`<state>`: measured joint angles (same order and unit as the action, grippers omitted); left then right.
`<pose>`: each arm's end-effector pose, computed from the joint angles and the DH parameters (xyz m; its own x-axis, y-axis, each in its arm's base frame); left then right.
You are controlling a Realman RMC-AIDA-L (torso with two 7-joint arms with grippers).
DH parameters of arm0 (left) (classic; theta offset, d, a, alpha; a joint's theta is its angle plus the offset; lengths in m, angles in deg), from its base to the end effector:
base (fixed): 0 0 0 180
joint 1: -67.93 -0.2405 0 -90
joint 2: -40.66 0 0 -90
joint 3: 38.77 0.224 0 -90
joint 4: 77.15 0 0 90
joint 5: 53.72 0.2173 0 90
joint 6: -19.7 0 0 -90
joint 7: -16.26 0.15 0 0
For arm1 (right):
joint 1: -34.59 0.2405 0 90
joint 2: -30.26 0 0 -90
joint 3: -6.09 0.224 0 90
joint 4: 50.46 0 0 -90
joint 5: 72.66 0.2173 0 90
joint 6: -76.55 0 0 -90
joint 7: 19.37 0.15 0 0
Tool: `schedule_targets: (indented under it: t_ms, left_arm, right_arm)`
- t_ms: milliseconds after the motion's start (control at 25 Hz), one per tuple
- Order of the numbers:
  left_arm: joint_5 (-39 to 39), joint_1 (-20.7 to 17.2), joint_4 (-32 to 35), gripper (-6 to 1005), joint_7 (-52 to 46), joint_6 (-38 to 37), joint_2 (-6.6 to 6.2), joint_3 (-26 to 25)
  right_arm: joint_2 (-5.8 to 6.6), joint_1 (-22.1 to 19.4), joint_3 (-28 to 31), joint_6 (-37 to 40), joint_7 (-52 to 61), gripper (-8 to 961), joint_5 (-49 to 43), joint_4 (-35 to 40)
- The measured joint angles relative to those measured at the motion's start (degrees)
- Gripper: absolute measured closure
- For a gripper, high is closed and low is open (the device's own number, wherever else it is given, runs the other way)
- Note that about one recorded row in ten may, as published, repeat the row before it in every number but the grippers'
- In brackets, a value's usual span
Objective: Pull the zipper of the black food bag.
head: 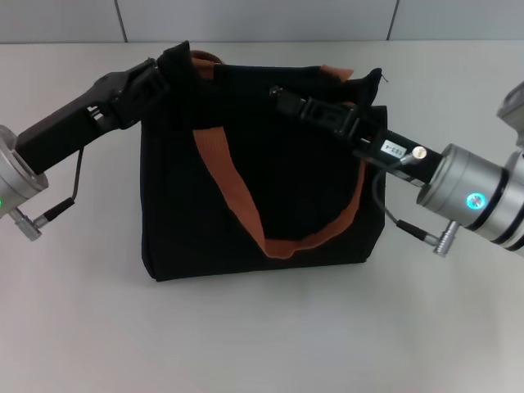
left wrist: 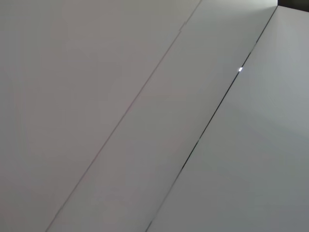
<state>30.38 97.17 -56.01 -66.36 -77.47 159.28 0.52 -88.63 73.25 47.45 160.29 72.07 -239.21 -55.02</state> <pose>-0.2153 0.3142 0.0232 0.2750 0.3748 0.8854 0.6004 -0.7862 0.1463 0.1834 0.3181 -0.0618 0.0218 -0.7198 -0.6938 -0.7081 -0.5010 0.4975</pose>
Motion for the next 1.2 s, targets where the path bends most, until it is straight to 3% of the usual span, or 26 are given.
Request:
schedule_targets:
  t_ms: [320,600,1040,1200]
  left_arm:
    - [-0.1,-0.4,0.2,903,0.0,0.1,-0.06,-0.9]
    - [-0.1,-0.4,0.3,901,0.0,0.4,-0.13,-1.5]
    - [-0.2,0.5,0.9,897,0.0,3.6,-0.04,-1.8]
    - [-0.2,1.2,1.1,896,0.0,5.9,0.02,-1.6]
  right_arm:
    - [0.28,-2.1,2.4,1.7,0.0,924,0.5,2.2]
    - [1.49,-4.7,5.7,5.0,-0.4,914,1.3,3.4]
    - [-0.32,-11.2,8.5,19.5,-19.2,899,10.6,2.9]
    - [-0.35,-11.8,8.6,22.7,-21.4,758,10.8,2.9]
